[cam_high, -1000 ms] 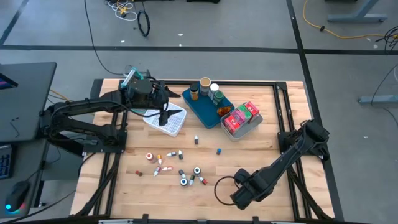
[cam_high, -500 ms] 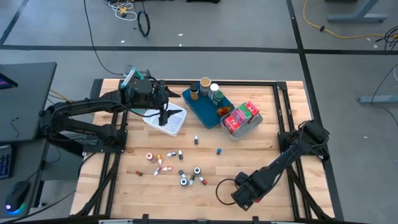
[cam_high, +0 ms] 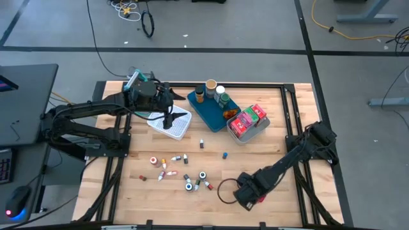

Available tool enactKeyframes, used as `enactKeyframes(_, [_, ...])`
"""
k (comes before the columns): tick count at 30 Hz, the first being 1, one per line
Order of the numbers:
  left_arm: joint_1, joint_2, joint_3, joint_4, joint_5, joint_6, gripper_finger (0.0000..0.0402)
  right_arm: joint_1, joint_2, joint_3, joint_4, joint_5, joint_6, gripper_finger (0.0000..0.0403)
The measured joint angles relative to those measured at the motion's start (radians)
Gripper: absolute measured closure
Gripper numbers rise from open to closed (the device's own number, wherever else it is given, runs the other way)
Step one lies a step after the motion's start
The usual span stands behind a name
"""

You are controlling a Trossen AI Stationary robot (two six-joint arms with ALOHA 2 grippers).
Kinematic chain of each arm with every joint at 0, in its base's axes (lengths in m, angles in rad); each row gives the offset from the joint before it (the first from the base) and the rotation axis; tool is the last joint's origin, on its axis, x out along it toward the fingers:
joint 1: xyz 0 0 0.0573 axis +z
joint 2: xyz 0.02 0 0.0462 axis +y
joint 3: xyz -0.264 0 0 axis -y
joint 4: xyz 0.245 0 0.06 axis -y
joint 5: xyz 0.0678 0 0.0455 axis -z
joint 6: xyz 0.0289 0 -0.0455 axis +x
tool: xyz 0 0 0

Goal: Pick & Place Kitchen Items
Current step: Put the red seasoning can into the blue bin

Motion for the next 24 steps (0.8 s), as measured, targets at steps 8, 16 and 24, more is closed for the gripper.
enactKeyframes(8, [0.000,0.000,0.000,0.054,0.001,0.048,0.0097,-0.148,-0.037,0.134,-0.232,0.072,-0.283,0.0203])
enactKeyframes(16, [0.000,0.000,0.000,0.053,-0.003,0.018,0.0097,-0.359,-0.058,0.327,-0.268,0.440,-0.768,0.0197])
enactKeyframes(24, [0.000,0.000,0.000,0.035,-0.065,0.006,0.0097,-0.663,-0.045,0.322,0.023,0.561,-1.144,0.0201])
